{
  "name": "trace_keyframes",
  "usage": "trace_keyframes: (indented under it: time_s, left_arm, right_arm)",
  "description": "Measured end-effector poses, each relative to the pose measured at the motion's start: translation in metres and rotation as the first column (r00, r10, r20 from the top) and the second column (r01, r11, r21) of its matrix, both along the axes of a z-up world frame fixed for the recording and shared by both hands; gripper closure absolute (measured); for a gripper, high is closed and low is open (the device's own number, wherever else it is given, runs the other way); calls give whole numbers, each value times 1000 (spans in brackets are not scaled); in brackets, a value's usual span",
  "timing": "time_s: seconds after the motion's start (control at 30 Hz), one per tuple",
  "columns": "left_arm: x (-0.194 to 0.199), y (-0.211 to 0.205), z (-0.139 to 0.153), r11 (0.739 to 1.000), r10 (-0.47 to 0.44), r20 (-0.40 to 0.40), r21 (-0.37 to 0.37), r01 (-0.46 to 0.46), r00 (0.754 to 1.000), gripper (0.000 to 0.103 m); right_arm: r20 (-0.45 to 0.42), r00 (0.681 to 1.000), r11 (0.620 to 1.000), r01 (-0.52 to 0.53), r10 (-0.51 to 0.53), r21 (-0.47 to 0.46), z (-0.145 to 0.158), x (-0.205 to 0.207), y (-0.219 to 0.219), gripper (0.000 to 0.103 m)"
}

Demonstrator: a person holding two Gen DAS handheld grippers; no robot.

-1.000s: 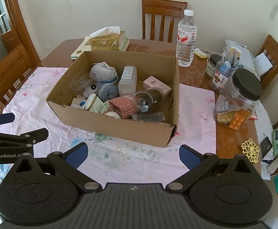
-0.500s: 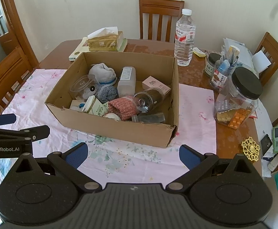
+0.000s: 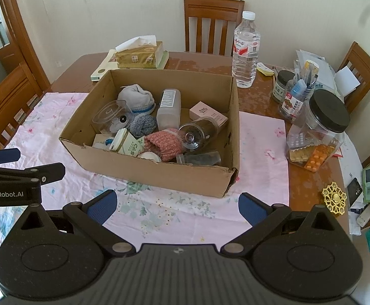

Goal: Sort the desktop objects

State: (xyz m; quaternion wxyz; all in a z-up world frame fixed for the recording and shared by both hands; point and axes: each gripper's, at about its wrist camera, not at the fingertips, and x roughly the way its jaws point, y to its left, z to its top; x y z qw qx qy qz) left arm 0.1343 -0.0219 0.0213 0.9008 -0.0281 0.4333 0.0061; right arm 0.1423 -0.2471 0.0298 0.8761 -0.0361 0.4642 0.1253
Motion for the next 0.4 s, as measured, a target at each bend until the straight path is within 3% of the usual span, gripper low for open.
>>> trace_keyframes:
  time_s: [0.4]
  left_arm:
    - [4, 1, 2, 1000, -1, -6, 2, 1, 1000, 2]
  right_arm:
    - [-4, 1000, 1000, 5, -5, -3, -1, 2, 3, 0]
